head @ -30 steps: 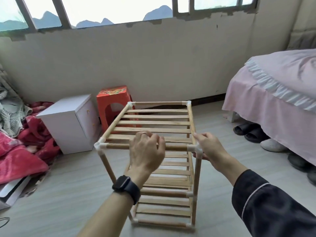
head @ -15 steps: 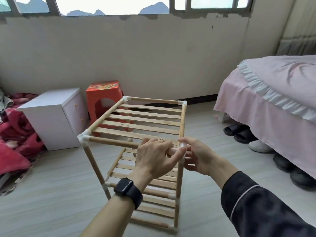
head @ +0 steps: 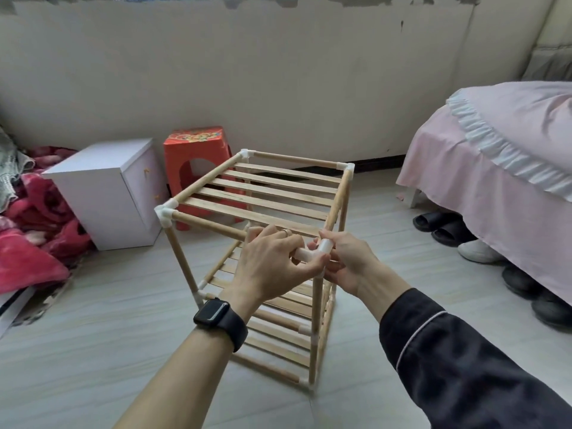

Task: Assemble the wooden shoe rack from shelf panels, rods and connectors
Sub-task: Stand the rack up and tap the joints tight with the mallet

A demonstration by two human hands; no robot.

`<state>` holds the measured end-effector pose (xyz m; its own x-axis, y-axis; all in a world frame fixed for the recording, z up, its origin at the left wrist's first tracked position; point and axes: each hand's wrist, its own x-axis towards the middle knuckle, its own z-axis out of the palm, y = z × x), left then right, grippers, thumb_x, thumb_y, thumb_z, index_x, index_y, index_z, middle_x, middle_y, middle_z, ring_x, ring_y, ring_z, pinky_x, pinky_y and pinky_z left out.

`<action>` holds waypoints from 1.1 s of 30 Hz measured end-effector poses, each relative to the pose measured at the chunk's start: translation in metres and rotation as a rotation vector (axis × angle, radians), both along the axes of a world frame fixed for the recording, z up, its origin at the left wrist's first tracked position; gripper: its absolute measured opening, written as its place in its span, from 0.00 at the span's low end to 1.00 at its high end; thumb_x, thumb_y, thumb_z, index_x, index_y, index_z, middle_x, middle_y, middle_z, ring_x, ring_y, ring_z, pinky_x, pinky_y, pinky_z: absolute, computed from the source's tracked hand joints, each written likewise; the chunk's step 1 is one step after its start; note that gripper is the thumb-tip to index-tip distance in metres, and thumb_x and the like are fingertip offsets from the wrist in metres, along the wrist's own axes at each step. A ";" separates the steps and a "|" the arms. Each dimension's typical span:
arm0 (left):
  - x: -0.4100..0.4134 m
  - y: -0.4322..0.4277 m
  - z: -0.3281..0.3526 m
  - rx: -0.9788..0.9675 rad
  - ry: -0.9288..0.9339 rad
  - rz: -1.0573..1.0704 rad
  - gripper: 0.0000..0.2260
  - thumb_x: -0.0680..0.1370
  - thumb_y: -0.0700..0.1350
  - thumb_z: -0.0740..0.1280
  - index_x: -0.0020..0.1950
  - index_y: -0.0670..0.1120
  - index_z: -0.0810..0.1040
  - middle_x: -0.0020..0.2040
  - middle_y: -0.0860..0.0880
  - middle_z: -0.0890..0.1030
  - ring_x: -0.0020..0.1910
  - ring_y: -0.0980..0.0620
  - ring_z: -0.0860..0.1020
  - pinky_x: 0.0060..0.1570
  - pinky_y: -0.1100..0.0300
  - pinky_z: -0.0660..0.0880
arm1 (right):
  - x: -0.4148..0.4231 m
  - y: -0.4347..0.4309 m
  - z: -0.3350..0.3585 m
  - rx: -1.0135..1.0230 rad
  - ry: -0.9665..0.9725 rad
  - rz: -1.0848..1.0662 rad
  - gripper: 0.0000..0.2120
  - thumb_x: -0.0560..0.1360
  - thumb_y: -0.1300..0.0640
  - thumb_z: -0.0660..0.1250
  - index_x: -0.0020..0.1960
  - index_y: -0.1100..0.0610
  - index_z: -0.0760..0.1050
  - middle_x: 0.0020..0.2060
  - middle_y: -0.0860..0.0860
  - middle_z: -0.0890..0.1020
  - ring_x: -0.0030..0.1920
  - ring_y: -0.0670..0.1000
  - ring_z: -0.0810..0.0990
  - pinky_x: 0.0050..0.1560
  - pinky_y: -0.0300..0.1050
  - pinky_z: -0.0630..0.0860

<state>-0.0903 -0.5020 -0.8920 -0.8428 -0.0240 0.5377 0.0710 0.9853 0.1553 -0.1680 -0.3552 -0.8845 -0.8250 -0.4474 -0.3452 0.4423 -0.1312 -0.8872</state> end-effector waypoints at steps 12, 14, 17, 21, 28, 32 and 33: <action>-0.001 -0.003 0.000 -0.041 0.006 0.017 0.25 0.75 0.74 0.50 0.30 0.56 0.59 0.29 0.61 0.65 0.36 0.55 0.66 0.45 0.55 0.59 | -0.003 0.004 0.006 -0.074 0.044 -0.022 0.13 0.82 0.53 0.66 0.57 0.62 0.79 0.37 0.54 0.86 0.39 0.51 0.87 0.35 0.46 0.82; -0.002 -0.004 0.001 -0.058 0.010 0.013 0.25 0.75 0.73 0.51 0.30 0.55 0.61 0.29 0.60 0.67 0.35 0.55 0.67 0.45 0.55 0.58 | -0.003 0.003 0.006 -0.077 0.059 -0.020 0.13 0.83 0.52 0.65 0.57 0.62 0.79 0.37 0.53 0.86 0.39 0.51 0.87 0.35 0.45 0.82; -0.002 -0.006 0.001 -0.078 0.011 0.024 0.26 0.75 0.72 0.52 0.31 0.54 0.68 0.29 0.58 0.69 0.35 0.54 0.68 0.45 0.55 0.58 | 0.002 -0.001 0.002 -0.057 0.080 0.004 0.14 0.83 0.50 0.64 0.57 0.61 0.79 0.37 0.52 0.86 0.38 0.50 0.87 0.35 0.44 0.82; 0.003 -0.005 -0.001 -0.055 0.004 0.059 0.26 0.74 0.71 0.52 0.33 0.51 0.71 0.32 0.56 0.72 0.38 0.52 0.71 0.49 0.52 0.65 | 0.001 0.000 -0.007 -0.038 0.108 0.133 0.14 0.82 0.45 0.63 0.48 0.55 0.78 0.38 0.48 0.86 0.40 0.49 0.85 0.47 0.51 0.80; 0.004 0.033 0.010 -0.086 -0.092 0.195 0.18 0.78 0.65 0.53 0.45 0.53 0.71 0.37 0.52 0.80 0.44 0.48 0.77 0.56 0.47 0.66 | -0.007 0.008 -0.005 0.027 0.134 0.166 0.11 0.75 0.47 0.71 0.45 0.55 0.80 0.38 0.50 0.83 0.37 0.50 0.83 0.41 0.46 0.80; 0.000 0.046 0.014 -0.068 -0.158 0.233 0.18 0.81 0.60 0.51 0.52 0.50 0.75 0.36 0.52 0.78 0.42 0.48 0.78 0.60 0.43 0.68 | -0.008 0.011 -0.009 0.113 0.221 0.117 0.14 0.75 0.42 0.72 0.42 0.52 0.85 0.36 0.48 0.84 0.40 0.50 0.84 0.47 0.49 0.79; -0.003 0.051 0.015 -0.039 -0.167 0.236 0.16 0.80 0.58 0.51 0.49 0.50 0.74 0.33 0.53 0.75 0.39 0.48 0.76 0.60 0.42 0.68 | -0.008 0.011 -0.008 0.134 0.255 0.105 0.15 0.76 0.42 0.71 0.44 0.53 0.85 0.38 0.49 0.85 0.41 0.50 0.84 0.48 0.51 0.81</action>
